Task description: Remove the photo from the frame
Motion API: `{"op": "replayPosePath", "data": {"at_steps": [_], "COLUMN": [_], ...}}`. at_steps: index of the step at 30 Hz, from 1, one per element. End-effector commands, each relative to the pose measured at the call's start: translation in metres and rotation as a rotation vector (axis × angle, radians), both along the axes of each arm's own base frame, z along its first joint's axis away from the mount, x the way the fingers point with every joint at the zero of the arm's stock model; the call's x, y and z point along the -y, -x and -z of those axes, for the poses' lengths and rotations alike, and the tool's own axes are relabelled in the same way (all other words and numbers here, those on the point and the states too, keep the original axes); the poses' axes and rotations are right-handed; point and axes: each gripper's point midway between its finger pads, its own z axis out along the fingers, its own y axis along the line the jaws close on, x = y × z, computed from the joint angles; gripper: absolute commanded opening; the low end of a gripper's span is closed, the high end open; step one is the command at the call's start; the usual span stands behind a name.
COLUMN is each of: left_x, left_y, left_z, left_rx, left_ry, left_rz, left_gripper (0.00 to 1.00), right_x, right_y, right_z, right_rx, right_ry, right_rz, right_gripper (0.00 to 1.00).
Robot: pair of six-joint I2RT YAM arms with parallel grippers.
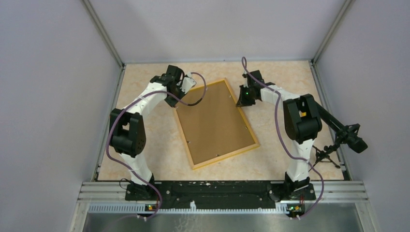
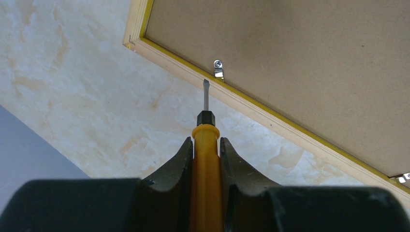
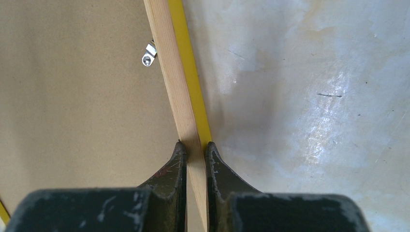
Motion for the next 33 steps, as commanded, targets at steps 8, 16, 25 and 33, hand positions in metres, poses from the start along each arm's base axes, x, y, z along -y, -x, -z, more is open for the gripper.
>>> {"op": "replayPosePath", "data": {"at_steps": [8,16,25,33], "left_x": [0.009,0.012,0.005,0.010], "left_y": [-0.003,-0.001,-0.016,-0.025], "left_z": [0.006,0.013,-0.012,-0.036], "left_rx": [-0.001,-0.012,0.044,0.077], "left_ry": [0.020,0.046,0.105,0.127], "left_rz": [0.023,-0.011,-0.070,-0.069], "left_gripper": [0.00,0.00,0.00,0.00], "right_x": [0.010,0.009,0.010,0.010], "right_y": [0.034,0.034,0.034,0.033], "right_z": [0.026,0.028,0.028,0.029], "right_rx": [-0.150,-0.160,-0.156,-0.158], "right_ry": [0.031,0.024,0.031,0.033], "right_rz": [0.053,0.053,0.056,0.056], "right_gripper": [0.00,0.00,0.00,0.00]}}
